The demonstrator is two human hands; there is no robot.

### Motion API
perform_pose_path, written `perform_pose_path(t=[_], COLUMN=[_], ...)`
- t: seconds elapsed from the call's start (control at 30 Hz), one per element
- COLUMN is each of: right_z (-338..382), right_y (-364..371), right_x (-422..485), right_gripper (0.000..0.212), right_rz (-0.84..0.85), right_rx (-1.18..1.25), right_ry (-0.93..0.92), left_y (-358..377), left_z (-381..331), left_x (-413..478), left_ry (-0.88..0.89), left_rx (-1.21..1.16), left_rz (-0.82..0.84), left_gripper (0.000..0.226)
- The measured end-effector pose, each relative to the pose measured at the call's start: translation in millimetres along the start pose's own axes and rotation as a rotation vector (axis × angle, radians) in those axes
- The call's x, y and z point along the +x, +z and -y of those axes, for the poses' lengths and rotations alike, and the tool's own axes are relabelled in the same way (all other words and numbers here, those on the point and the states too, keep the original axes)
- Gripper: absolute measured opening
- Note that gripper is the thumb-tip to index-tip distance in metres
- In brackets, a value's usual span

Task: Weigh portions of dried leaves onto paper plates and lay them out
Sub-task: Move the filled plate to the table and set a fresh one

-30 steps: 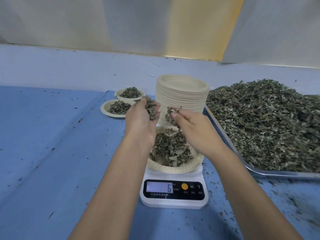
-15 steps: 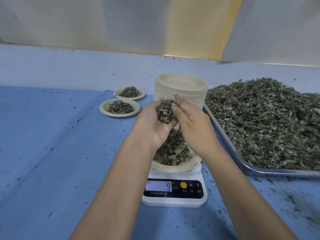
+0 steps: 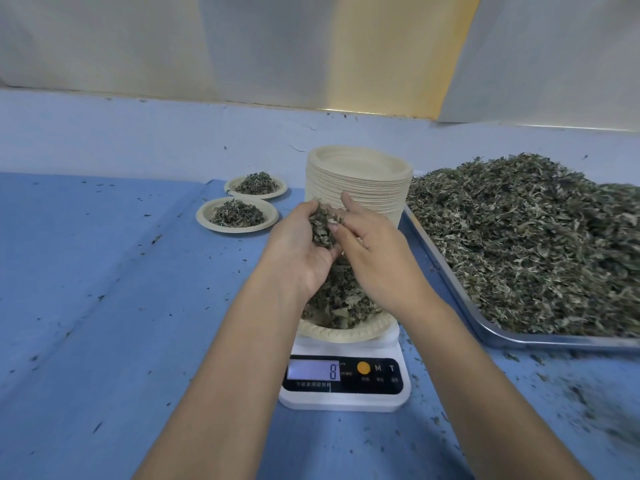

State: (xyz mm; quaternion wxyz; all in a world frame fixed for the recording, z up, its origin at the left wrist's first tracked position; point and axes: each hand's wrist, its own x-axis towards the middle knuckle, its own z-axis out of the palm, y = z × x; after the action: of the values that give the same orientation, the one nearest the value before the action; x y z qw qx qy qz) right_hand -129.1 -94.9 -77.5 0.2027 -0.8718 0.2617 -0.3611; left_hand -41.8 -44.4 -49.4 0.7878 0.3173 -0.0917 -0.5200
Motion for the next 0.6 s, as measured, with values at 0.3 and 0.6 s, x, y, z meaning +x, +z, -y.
perform_pose_path(t=[0.3,0.6], right_z=[7.9,-4.9], right_y=[-4.4,-4.1], right_x=[2.4,-1.4], right_gripper=[0.042,0.032], right_rz=[0.103,0.088], right_rx=[0.504,0.207], right_ry=[0.231,0.212], left_y=[-6.7,-12.7], left_z=[-4.2,-15.3], left_x=[7.0,8.2], left_ry=[0.033,0.057], left_rx=[-0.002,-0.127], left_rz=[-0.033,-0.109], left_gripper=[0.016,0.019])
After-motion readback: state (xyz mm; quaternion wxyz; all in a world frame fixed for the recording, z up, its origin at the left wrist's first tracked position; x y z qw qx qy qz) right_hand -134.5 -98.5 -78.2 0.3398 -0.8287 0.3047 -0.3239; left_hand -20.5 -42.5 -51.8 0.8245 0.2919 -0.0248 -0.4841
